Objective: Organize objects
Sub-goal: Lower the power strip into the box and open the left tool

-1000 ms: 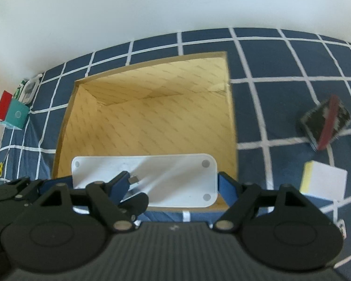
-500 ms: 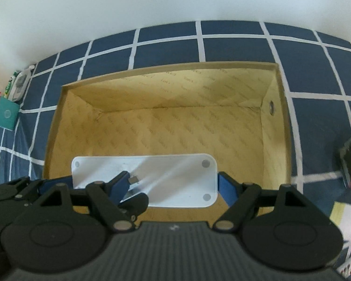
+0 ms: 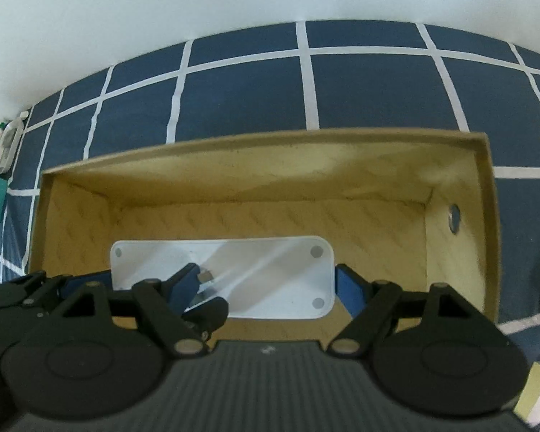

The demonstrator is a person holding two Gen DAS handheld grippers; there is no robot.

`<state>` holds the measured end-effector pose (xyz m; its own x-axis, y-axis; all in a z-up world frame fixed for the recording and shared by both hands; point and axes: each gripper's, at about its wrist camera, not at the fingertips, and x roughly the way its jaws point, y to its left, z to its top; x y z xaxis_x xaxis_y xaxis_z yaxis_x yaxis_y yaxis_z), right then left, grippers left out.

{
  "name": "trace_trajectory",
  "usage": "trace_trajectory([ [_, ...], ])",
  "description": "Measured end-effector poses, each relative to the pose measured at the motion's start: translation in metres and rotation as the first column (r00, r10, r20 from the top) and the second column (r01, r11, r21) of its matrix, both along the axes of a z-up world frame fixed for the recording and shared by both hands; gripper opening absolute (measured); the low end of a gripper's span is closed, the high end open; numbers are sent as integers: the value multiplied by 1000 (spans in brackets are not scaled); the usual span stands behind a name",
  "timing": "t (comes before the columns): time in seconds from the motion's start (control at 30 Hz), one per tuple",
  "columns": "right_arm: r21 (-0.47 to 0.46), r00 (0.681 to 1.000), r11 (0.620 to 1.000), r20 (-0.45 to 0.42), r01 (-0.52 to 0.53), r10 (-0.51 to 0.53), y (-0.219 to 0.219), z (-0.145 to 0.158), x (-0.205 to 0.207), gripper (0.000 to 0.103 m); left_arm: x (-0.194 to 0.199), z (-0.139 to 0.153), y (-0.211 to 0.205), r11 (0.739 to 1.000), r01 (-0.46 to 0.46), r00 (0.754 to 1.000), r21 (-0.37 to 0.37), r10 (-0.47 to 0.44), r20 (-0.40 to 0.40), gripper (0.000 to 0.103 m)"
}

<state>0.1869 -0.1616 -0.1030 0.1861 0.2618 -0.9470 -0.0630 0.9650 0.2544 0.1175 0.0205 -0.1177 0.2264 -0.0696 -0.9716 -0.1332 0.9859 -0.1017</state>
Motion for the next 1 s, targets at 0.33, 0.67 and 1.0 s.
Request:
trace_trajectory([
  [0.33, 6, 1000, 1000, -9, 11, -11, 6, -18, 25, 80, 18, -17, 10, 1000, 5, 1000, -1, -5, -11, 94],
  [0.67, 3, 999, 999, -17, 35, -35, 7, -32, 39, 80, 37, -20, 13, 1000, 17, 1000, -10, -17, -23, 93],
  [1.0, -5, 998, 999, -17, 53, -53, 7, -36, 43, 81, 42, -19, 13, 1000, 12, 1000, -12, -12, -21, 95],
])
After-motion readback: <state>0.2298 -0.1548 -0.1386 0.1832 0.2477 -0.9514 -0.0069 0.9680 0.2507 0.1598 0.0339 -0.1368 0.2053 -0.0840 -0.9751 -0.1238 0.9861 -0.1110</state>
